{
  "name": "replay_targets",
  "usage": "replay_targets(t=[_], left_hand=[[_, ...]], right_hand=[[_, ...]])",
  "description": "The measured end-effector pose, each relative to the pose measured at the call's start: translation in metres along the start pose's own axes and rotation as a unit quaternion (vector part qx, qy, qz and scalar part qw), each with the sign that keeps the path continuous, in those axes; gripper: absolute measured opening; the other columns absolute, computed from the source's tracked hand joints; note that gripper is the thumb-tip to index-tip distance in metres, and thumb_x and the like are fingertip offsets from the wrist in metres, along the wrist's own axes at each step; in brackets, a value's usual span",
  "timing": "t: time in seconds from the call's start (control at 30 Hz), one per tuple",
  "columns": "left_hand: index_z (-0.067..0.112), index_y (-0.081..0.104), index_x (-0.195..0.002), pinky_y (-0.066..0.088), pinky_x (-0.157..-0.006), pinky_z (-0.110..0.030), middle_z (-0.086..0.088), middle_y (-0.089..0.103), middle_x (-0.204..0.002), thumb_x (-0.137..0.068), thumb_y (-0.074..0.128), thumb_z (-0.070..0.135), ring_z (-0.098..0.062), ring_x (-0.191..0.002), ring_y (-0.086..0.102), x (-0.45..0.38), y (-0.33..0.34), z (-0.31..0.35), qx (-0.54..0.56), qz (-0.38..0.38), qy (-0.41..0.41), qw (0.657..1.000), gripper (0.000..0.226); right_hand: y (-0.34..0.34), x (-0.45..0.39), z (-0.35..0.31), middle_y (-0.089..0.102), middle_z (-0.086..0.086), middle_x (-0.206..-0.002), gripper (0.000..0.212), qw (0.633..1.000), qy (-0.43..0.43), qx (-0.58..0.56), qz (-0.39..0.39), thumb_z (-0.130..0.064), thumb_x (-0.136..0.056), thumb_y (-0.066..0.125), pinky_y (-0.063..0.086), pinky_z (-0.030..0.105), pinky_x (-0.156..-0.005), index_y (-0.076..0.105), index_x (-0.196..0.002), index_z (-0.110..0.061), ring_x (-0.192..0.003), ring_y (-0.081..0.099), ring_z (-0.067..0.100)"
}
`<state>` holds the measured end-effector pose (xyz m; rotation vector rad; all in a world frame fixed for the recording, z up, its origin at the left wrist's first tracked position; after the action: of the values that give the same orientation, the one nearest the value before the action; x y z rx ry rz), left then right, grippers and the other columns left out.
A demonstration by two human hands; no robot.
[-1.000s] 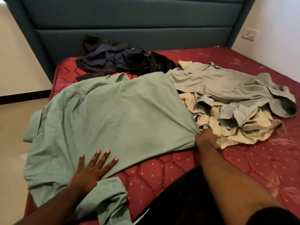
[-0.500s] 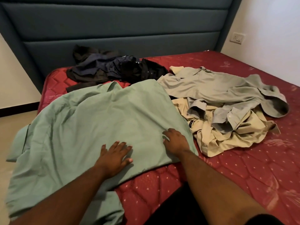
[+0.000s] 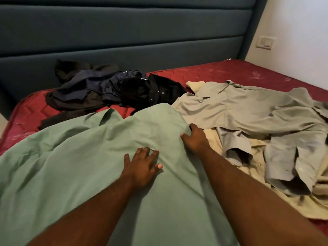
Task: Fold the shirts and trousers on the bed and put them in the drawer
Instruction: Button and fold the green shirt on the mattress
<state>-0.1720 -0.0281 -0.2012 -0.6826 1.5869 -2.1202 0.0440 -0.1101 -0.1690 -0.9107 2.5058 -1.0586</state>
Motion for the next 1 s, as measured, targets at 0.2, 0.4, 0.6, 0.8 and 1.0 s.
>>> replay_targets(t=[0.2, 0.4, 0.6, 0.8, 1.0], left_hand=[[0.04, 0.026, -0.15, 0.011, -0.109, -0.057, -0.003, 0.04, -0.153, -0.093, 0.017, 0.073, -0.027, -0.142, 0.034, 0.003, 0.047, -0.006, -0.067, 0.087, 0.011, 0.994, 0.067], [0.035, 0.038, -0.147, 0.013, -0.11, -0.054, -0.005, 0.041, -0.152, -0.094, 0.016, 0.071, -0.026, -0.141, 0.037, 0.009, 0.043, -0.004, -0.043, 0.075, -0.007, 0.996, 0.068], [0.042, -0.001, -0.153, -0.013, -0.116, -0.05, 0.002, -0.004, -0.164, -0.082, -0.004, 0.075, -0.019, -0.15, -0.009, 0.01, 0.037, -0.003, -0.038, 0.088, -0.004, 0.995, 0.078], [0.039, 0.012, -0.154, 0.005, -0.114, -0.061, -0.006, 0.01, -0.163, -0.093, 0.02, 0.069, -0.029, -0.15, 0.01, 0.01, 0.036, 0.003, -0.057, 0.159, 0.027, 0.985, 0.069], [0.049, -0.001, -0.15, -0.007, -0.111, -0.067, 0.006, 0.004, -0.164, -0.084, 0.002, 0.08, -0.028, -0.151, -0.001, 0.008, 0.038, -0.001, -0.054, 0.08, -0.003, 0.995, 0.074]], right_hand=[[0.004, -0.044, -0.001, 0.051, -0.007, -0.083, 0.027, 0.997, 0.012, 0.069, -0.04, -0.031, -0.073, 0.077, 0.04, 0.038, -0.082, 0.051, -0.077, -0.023, -0.094, 0.05, 0.023], [0.036, 0.008, -0.022, 0.06, 0.004, -0.088, 0.023, 0.852, -0.407, 0.329, 0.021, -0.023, -0.076, 0.042, 0.042, 0.035, -0.063, 0.06, -0.09, -0.021, -0.075, 0.06, 0.029], [0.029, 0.008, -0.025, 0.062, 0.013, -0.109, 0.032, 0.977, -0.15, 0.149, -0.017, -0.012, -0.085, 0.052, 0.047, 0.041, -0.08, 0.051, -0.117, -0.016, -0.1, 0.057, 0.035], [-0.013, -0.046, -0.02, 0.049, 0.019, -0.121, 0.03, 0.99, -0.006, 0.127, 0.067, -0.03, -0.093, 0.054, 0.045, 0.044, -0.088, 0.058, -0.112, -0.008, -0.108, 0.054, 0.042], [0.01, -0.041, -0.005, 0.05, 0.016, -0.128, 0.067, 0.998, 0.034, 0.002, -0.045, -0.028, -0.075, 0.08, 0.042, 0.032, -0.087, 0.045, -0.13, -0.011, -0.114, 0.051, 0.032]])
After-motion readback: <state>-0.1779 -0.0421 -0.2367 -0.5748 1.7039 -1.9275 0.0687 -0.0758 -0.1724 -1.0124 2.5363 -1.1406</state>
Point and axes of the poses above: each hand's wrist, its own x-axis away from the middle knuckle, its own y-axis out of the palm, z = x × y, the point moved 1 cm from there along -x, towards the middle knuckle
